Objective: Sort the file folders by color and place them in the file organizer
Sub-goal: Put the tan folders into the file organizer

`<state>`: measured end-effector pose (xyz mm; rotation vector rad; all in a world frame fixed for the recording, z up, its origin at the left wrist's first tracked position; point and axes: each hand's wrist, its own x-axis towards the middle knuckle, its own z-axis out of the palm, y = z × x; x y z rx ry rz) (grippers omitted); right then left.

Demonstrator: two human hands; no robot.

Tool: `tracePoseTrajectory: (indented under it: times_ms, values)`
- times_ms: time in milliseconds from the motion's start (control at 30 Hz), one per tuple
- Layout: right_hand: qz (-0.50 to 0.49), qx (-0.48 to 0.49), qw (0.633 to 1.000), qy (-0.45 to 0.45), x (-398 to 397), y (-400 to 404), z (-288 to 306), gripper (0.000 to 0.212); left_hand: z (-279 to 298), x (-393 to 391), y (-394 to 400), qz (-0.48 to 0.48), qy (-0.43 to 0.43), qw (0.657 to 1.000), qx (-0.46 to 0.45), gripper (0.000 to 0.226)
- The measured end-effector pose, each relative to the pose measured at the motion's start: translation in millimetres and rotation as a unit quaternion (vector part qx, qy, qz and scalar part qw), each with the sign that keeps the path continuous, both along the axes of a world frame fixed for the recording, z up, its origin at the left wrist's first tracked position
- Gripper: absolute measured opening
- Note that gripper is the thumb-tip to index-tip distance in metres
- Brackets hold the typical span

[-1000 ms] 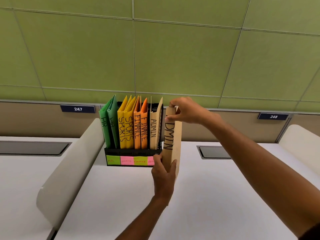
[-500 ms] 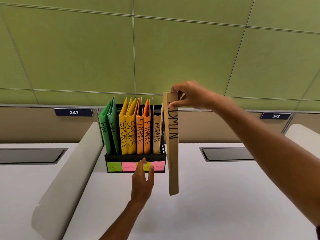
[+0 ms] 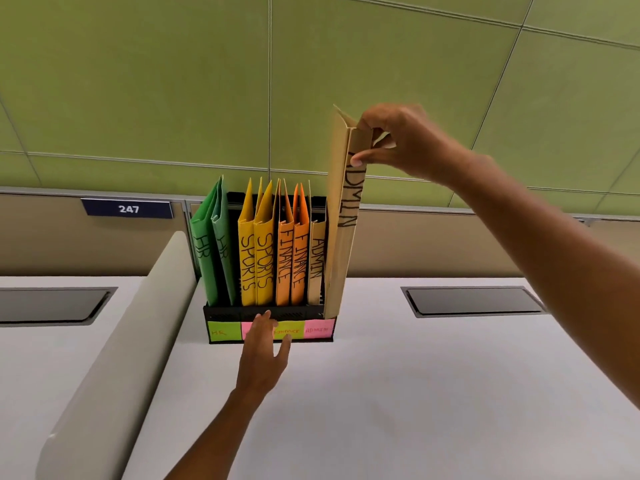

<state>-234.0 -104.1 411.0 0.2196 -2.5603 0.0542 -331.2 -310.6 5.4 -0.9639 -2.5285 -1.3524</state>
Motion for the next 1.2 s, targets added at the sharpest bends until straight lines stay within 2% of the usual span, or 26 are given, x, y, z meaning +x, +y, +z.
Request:
tracePoseTrajectory:
  times_ms: [133, 433, 767, 900, 1000, 1200]
  values:
    - [0.014, 0.015, 0.999, 0.027, -13.0, 8.7, -20.0, 0.023, -3.0, -17.3, 6.8, -0.021, 0.06, 0.998, -0.03, 0.048]
    - [-0.024, 0.014, 0.997, 0.076, -29.0, 41.1, -86.0, 0.028, -12.8, -42.9, 14.8, -0.047, 0.102, 0.988, -0.102, 0.065]
    - [-0.032, -0.004, 0.999, -0.002, -42.4, 49.3, -177.9, 0.022, -30.7, -51.5, 10.2, -0.067, 0.091, 0.978, -0.173, 0.071]
    - [-0.096, -0.051, 0.994, -0.033, -40.5, 49.9, -204.9, 0.018, -29.8, -50.2, 10.5, -0.06, 0.094, 0.972, -0.206, 0.075]
    - [-0.122, -0.068, 0.99, -0.031, -37.3, 44.5, -208.9, 0.028, -28.6, -46.6, 10.8, -0.049, 0.08, 0.97, -0.224, 0.079]
    - [-0.154, -0.044, 0.987, -0.009, -21.2, 27.3, -223.5, 0.063, -18.0, -26.3, 9.8, -0.045, 0.08, 0.967, -0.239, 0.086]
